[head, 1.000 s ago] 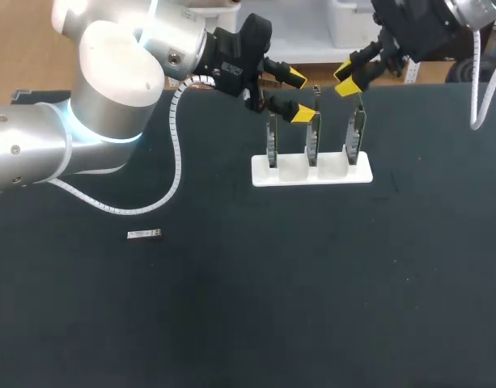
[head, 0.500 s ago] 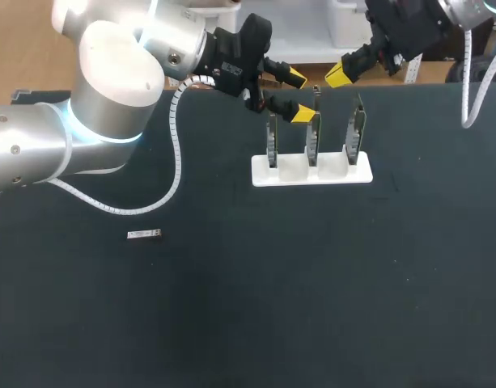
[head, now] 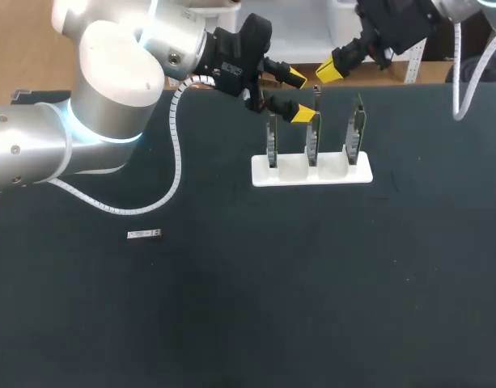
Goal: Pick up the optical module with the left hand, and insert it into the network port with the right hand.
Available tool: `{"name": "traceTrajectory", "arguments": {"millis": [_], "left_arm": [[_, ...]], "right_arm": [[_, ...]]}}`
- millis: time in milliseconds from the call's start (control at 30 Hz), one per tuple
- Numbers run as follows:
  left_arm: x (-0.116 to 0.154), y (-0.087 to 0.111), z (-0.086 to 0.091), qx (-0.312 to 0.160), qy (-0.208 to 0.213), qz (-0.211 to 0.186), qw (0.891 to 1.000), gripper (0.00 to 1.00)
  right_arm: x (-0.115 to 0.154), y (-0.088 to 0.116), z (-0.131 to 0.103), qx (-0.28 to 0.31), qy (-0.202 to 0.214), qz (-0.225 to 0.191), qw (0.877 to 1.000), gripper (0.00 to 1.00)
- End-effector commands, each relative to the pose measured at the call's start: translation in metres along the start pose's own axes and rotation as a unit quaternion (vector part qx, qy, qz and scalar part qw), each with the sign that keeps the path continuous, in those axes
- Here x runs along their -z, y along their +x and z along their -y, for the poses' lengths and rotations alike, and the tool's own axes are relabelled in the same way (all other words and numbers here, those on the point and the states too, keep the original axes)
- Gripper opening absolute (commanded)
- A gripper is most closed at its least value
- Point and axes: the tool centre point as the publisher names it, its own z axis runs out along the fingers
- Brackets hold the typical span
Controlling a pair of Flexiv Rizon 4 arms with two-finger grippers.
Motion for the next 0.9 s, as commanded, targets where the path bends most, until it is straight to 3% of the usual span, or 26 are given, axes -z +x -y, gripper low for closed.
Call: {"name": "traceTrajectory", "arguments": {"millis": [33,900], "left_arm": [[0.000,0.000,-0.001,0.000,0.001,-0.001,1.000,1.00],[0.000,0.000,-0.001,0.000,0.001,-0.001,1.000,1.00]], "right_arm": [[-0.002,-0.002,0.001,0.001,-0.003,0.000,1.000,0.00],[-0.014,0.006,0.002,-0.012,-0.024,-0.005,1.000,0.00]]}}
